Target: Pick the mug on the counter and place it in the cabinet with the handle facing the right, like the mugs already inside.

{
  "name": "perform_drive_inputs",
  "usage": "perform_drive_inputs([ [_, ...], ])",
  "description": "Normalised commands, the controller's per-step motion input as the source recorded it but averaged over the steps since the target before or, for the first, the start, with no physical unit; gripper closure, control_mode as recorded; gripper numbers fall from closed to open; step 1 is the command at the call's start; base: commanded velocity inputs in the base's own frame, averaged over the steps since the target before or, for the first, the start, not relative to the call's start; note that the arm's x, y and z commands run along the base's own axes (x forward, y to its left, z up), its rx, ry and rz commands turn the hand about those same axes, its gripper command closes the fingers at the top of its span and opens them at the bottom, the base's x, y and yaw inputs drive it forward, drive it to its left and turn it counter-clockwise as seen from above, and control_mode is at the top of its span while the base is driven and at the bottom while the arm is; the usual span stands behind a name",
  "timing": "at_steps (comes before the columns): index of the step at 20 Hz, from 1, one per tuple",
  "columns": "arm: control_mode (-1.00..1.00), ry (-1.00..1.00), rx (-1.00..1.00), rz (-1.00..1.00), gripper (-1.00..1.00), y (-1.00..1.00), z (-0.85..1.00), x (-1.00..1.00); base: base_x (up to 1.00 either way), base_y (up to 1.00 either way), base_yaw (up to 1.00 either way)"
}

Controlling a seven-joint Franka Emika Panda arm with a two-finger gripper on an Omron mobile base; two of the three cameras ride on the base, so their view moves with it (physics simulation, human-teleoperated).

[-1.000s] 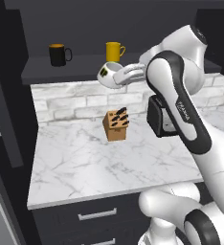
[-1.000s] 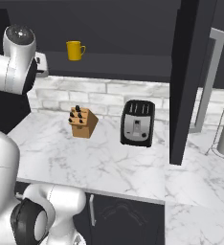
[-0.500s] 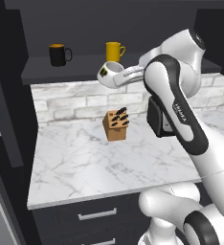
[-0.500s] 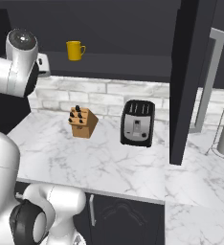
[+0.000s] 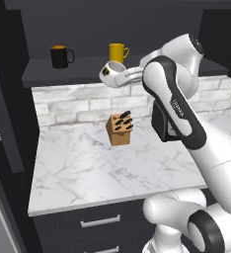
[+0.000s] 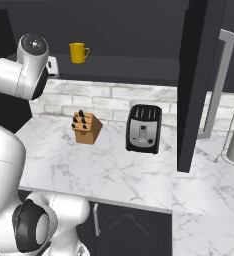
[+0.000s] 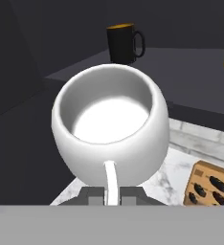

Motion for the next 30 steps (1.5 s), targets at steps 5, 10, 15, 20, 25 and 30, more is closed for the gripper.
perform_drive_inputs([
  [5, -1.0, 0.0, 0.03, 0.0, 1.0, -0.01, 0.0, 0.44, 0.0, 0.0, 0.0],
  [10, -1.0, 0.0, 0.01, 0.0, 1.0, 0.0, 0.0, 0.33, 0.0, 0.0, 0.0],
  [15, -1.0, 0.0, 0.0, 0.0, 1.0, 0.0, 0.0, 0.24, 0.0, 0.0, 0.0],
  [20, -1.0, 0.0, 0.0, 0.0, 1.0, 0.0, 0.0, 0.23, 0.0, 0.0, 0.0],
  [25, -1.0, 0.0, 0.0, 0.0, 1.0, 0.0, 0.0, 0.24, 0.0, 0.0, 0.0],
  [30, -1.0, 0.0, 0.0, 0.0, 1.0, 0.0, 0.0, 0.25, 0.0, 0.0, 0.0],
])
